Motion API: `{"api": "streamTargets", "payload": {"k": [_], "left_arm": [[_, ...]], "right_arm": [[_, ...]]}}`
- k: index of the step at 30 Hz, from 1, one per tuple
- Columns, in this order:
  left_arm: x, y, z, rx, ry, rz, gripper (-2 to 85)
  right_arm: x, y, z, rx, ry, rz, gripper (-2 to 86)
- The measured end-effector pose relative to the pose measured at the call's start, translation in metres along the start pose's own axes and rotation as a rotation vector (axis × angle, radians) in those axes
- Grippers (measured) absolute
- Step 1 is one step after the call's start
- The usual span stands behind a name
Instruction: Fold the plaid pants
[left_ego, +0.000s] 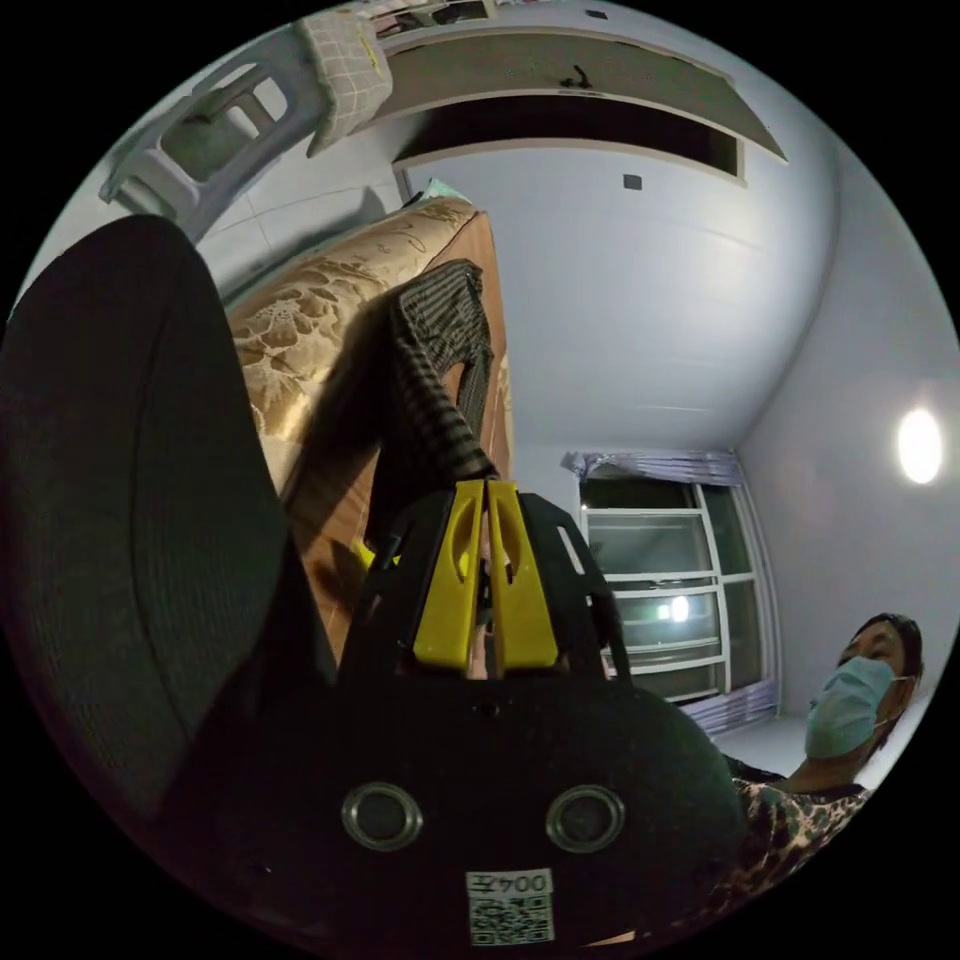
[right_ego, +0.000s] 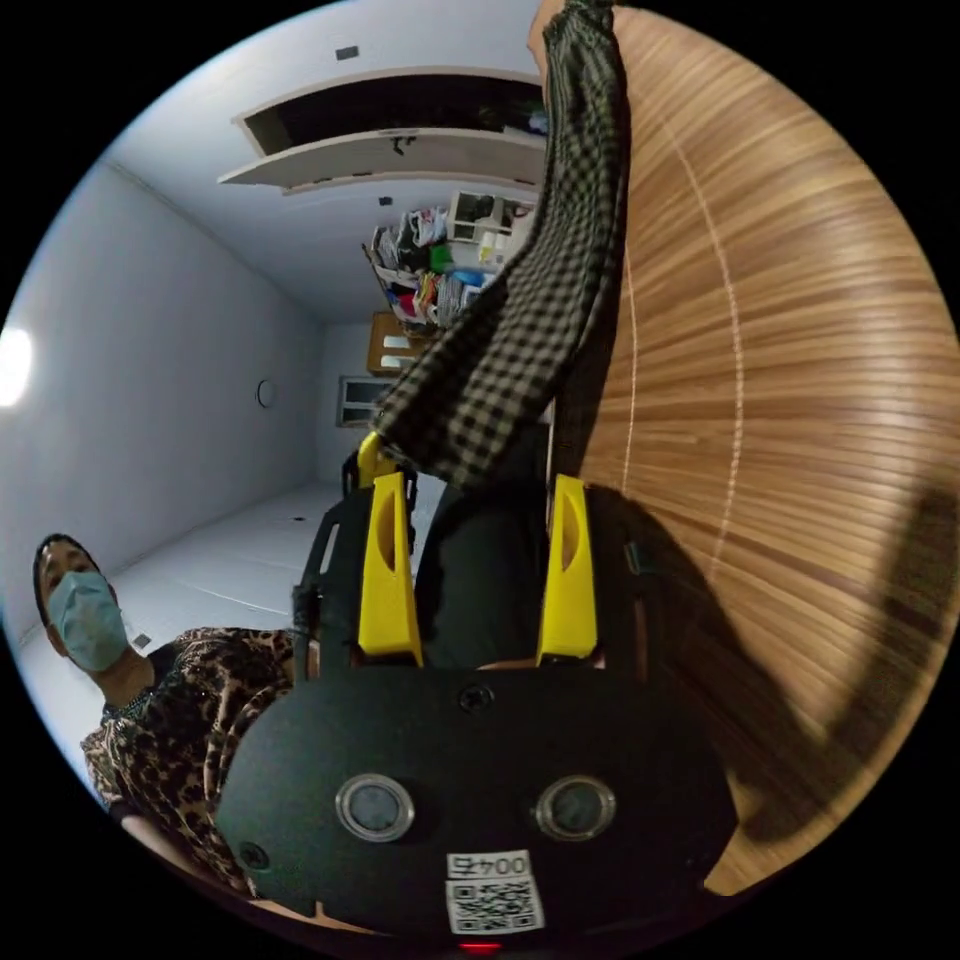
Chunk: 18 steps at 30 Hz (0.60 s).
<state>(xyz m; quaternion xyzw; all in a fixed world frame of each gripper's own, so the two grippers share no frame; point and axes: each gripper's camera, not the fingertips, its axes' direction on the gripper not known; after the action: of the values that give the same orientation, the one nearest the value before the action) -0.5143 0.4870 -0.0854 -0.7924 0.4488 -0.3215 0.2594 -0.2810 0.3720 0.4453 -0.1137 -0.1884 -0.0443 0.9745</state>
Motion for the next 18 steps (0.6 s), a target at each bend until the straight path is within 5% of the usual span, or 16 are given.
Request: {"api": "streamTargets", "payload": {"k": [4, 9, 14, 18], "left_arm": [[0.009, -0.007, -0.012, -0.004, 0.070, 0.011, 0.5], [0.010, -0.008, -0.026, 0.000, 0.079, 0.020, 0.6], [0.016, -0.010, -0.052, -0.036, -0.240, 0.101, 0.8], [0.032, -0.010, -0.057, -0.009, -0.343, 0.189, 1.5]], "right_arm": [[0.015, -0.003, 0.015, 0.037, -0.150, 0.045, 18.7], [0.005, -0.013, 0.010, 0.072, -0.338, 0.007, 3.7], [-0.080, 0.003, 0.022, -0.018, 0.339, -0.237, 3.0], [-0.066, 0.012, 0.065, -0.157, 0.555, -0.237, 5.9]]}}
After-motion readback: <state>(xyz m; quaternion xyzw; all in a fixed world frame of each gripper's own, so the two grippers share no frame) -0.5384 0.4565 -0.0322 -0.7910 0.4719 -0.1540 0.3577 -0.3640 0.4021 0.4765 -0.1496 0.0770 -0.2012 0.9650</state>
